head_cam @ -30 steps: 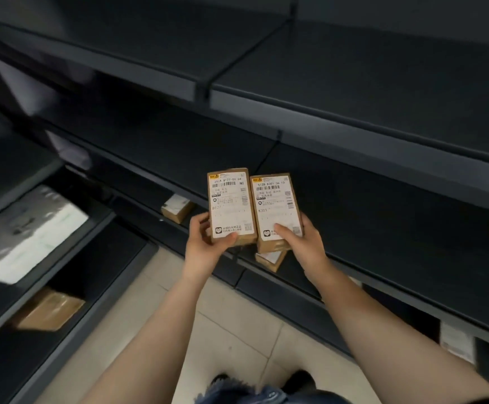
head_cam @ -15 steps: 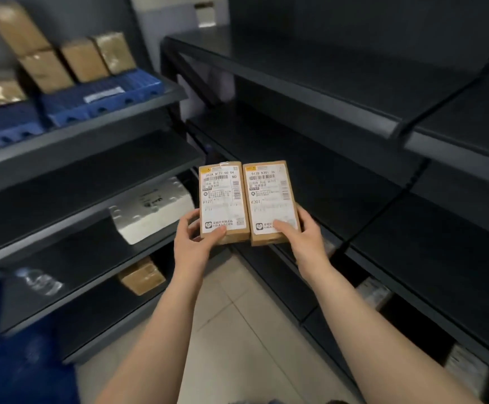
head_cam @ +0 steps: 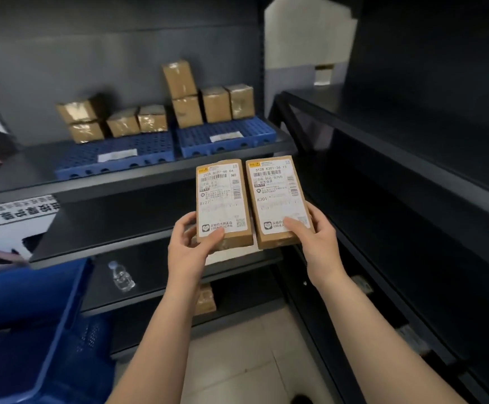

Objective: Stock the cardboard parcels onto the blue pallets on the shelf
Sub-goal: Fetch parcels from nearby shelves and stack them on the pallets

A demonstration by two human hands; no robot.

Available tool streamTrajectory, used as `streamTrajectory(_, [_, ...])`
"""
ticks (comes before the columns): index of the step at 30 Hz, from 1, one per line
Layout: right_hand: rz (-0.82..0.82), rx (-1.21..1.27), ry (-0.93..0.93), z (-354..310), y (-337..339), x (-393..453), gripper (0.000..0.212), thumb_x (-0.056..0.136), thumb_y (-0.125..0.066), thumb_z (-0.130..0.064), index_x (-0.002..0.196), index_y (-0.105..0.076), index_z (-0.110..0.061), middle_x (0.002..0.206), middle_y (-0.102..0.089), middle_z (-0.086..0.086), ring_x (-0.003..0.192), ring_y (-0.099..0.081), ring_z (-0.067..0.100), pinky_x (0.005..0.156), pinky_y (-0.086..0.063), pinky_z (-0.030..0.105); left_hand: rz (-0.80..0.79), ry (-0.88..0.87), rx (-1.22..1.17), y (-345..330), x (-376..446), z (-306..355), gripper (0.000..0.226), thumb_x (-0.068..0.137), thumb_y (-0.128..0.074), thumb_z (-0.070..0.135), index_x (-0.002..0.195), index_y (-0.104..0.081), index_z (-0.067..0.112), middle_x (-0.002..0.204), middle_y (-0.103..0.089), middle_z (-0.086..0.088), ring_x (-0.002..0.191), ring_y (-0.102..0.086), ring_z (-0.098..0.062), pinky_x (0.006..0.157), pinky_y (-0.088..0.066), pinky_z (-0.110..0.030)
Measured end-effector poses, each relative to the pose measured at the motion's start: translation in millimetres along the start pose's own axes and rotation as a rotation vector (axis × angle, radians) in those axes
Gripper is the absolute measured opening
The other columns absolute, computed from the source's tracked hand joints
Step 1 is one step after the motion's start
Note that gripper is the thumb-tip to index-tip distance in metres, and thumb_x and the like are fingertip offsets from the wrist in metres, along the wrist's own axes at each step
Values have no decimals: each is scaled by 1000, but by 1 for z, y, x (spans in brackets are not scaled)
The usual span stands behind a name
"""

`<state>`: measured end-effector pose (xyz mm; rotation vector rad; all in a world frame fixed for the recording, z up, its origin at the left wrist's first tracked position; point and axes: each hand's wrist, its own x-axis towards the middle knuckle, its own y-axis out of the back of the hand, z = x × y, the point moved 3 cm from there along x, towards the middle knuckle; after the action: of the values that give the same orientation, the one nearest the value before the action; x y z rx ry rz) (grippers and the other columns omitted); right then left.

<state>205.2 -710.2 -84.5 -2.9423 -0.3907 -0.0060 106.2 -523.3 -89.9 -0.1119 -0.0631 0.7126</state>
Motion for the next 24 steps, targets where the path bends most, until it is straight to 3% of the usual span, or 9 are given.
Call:
streamTrajectory(6, [-128,44,14,-14,-57,47,48,83,-68,-14,128,-52,-23,116,-66,-5,104,-64,10,85,-55,29,149,-85,6,29,35,32,48,73,-75,16,109,-51,35,114,-59,4,99,-61,-13,79,-54,-33])
streamTrajectory(10, [-215,69,0,-14,-95,83,49,83,-68,-13,129,-53,-23,116,-67,-3,106,-64,14,89,-54,38,228,-115,42,44,65,45,48,73,-76,18,110,-50,37,108,-57,11,98,-57,-7,79,-51,-31])
streamTrajectory(13, [-249,80,-3,-14,-122,113,49,83,-68,-14,129,-53,-25,115,-67,-4,104,-65,12,88,-55,36,300,-127,69,54,94,50,47,72,-77,22,105,-50,42,110,-58,12,105,-56,-10,88,-51,-37])
streamTrajectory(18, [-306,121,-33,-16,-157,161,49,84,-66,-14,129,-51,-26,113,-66,-6,100,-65,8,73,-53,21,353,-152,61,64,144,61,47,71,-77,22,105,-51,42,110,-57,11,108,-56,-14,93,-50,-43])
streamTrajectory(24, [-367,164,-51,-22,-198,216,51,84,-67,-12,132,-51,-20,116,-66,1,103,-65,14,85,-54,32,410,-181,55,74,201,72,46,70,-78,27,102,-51,47,124,-56,2,113,-55,-20,94,-50,-47])
